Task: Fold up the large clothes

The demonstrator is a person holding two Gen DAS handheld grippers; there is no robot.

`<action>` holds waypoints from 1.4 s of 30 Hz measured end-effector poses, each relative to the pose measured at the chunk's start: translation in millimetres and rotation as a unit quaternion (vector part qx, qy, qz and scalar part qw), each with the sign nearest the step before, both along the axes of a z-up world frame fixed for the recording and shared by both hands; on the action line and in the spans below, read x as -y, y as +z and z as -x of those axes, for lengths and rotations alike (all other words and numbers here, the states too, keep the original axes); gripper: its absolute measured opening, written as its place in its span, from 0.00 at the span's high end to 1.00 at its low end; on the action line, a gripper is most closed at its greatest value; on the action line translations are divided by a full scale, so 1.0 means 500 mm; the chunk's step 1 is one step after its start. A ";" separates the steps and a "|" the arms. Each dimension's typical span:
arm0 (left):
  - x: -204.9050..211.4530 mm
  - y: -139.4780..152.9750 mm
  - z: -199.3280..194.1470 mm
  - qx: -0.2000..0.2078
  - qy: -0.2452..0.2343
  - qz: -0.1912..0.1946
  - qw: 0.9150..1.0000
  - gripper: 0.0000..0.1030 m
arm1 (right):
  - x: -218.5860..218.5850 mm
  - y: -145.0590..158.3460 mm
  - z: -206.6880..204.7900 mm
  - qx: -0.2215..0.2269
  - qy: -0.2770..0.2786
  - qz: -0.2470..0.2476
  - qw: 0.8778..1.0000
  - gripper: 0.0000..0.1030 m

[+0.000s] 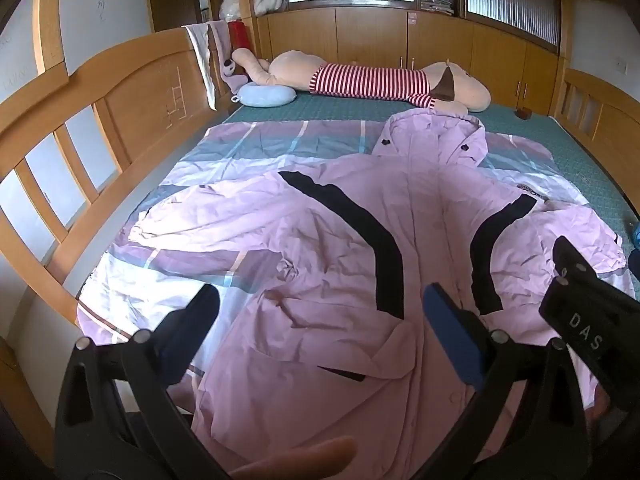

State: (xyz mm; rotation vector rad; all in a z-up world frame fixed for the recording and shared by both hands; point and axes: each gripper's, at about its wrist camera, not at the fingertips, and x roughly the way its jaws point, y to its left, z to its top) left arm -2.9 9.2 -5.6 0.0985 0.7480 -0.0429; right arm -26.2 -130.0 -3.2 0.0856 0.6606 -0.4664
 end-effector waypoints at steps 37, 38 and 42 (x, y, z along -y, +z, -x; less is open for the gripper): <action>-0.001 -0.025 -0.007 -0.013 0.002 -0.001 1.000 0.02 | -0.002 -0.008 0.001 -0.004 0.000 -0.001 1.000 0.01; -0.002 -0.024 -0.007 -0.012 0.001 -0.001 1.000 0.02 | -0.002 -0.008 0.001 -0.004 0.000 0.000 1.000 0.01; -0.001 -0.024 -0.008 -0.013 0.002 -0.001 1.000 0.02 | -0.002 -0.008 0.001 -0.004 0.000 -0.001 1.000 0.01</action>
